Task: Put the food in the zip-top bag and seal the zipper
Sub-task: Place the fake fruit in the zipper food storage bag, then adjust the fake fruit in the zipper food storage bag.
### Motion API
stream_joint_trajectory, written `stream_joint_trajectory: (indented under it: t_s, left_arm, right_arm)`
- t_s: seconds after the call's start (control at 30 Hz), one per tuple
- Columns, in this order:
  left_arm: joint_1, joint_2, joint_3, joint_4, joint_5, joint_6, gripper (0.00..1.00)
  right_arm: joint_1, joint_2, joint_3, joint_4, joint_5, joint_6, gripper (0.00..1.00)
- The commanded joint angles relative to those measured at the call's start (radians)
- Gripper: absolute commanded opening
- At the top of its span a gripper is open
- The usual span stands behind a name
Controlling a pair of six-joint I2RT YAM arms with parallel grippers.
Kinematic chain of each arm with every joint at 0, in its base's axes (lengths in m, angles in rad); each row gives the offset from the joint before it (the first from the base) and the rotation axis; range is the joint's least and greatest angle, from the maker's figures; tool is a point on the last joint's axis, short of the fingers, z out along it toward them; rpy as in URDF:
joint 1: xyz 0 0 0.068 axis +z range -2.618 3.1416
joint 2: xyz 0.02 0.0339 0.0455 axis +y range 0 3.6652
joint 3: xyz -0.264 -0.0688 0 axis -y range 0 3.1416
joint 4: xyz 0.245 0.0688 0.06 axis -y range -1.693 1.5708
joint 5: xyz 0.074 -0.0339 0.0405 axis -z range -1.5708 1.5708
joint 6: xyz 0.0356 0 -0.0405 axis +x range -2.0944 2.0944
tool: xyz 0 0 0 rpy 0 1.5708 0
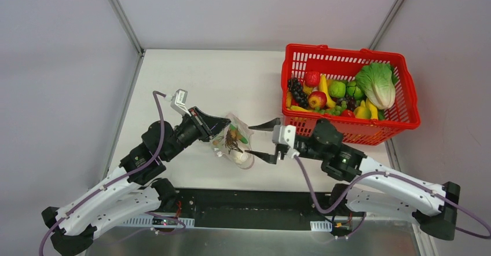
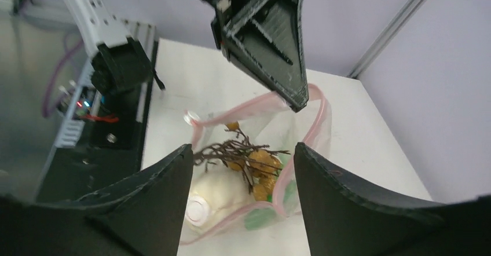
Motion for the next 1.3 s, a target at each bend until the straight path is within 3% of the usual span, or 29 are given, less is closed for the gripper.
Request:
stream_joint_trajectory:
  t_s: [0.0,0.1,0.2,0.37,0.67,0.87,1.03,1.13,1.27]
  left_arm:
    - [-0.002,-0.003,0.004,0.054,-0.006,0.009,0.00]
    - [-0.002,0.001,0.006,0.054,-0.003,0.011,0.00]
    - [-0.002,0.003,0.011,0.046,0.002,0.017,0.00]
    - [-0.001,0.004,0.012,0.045,-0.003,0.020,0.00]
    - [-0.002,0.021,0.029,0.045,0.002,0.030,0.00]
    - [-0.001,0.030,0.030,0.045,0.008,0.028,0.00]
    - [-0.002,0.037,0.033,0.045,0.013,0.024,0.00]
    - [-0.002,0.037,0.027,0.054,0.012,0.021,0.00]
    - [-0.002,0.041,0.022,0.060,0.018,0.015,0.00]
  right_arm:
    - [0.001,-0.075,0.068,-0.010,0.021,0.409,0.67]
    - [0.002,-0.059,0.117,-0.037,0.241,0.840,0.66]
    - [0.001,-0.016,0.220,-0.295,0.459,1.156,0.58]
    - [0.001,0.071,0.307,-0.520,0.405,1.422,0.55]
    - [0.091,0.131,0.381,-0.670,0.486,1.468,0.60]
    - [0.095,0.175,0.366,-0.601,0.410,1.444,0.59]
    - [0.095,0.225,0.387,-0.635,0.406,1.452,0.50]
    - [0.095,0.219,0.361,-0.602,0.410,1.463,0.39]
    - [0.095,0.220,0.357,-0.604,0.405,1.468,0.37]
